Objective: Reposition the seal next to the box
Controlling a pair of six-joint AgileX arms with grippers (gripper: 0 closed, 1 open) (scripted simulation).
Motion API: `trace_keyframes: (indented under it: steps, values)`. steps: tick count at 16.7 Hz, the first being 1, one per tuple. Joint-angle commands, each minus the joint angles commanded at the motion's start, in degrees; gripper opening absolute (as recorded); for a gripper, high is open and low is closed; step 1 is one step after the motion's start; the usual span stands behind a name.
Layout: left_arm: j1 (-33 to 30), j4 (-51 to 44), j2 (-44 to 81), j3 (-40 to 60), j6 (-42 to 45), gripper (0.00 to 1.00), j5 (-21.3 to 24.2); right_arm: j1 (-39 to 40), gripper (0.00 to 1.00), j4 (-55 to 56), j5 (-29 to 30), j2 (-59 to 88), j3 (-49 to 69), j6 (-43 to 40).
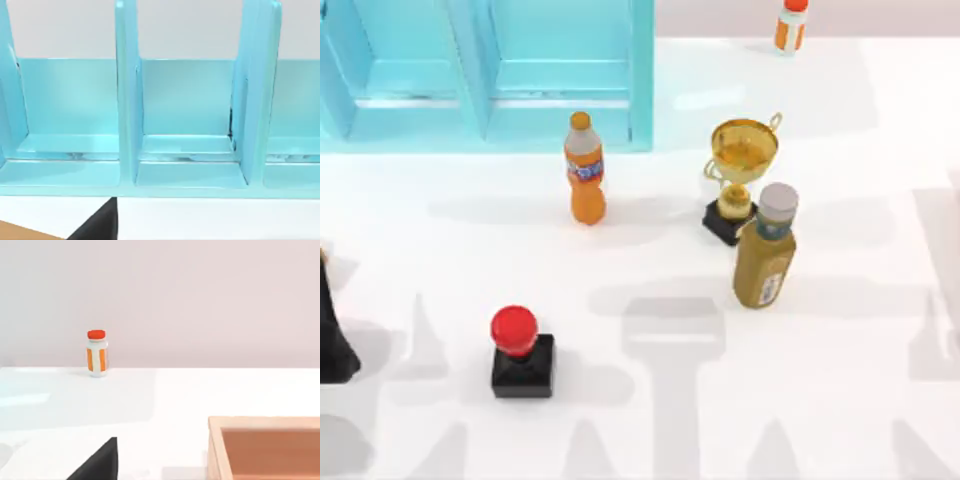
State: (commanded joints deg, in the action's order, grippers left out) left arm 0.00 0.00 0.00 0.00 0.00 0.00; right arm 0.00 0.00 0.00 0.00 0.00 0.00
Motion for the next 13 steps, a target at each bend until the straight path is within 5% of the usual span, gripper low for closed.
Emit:
trace_keyframes:
  steps: [6, 13]
  values:
    - [0.0, 0.0, 0.0, 0.0, 0.0, 1.0, 0.0, 2.75, 1.0, -3.37, -0.58, 4.89, 4.69, 2.23]
    - [0.0, 0.0, 0.0, 0.0, 0.0, 1.0, 0.0, 15.81, 1.0, -21.75, -1.88, 31.6, 27.67, 13.63]
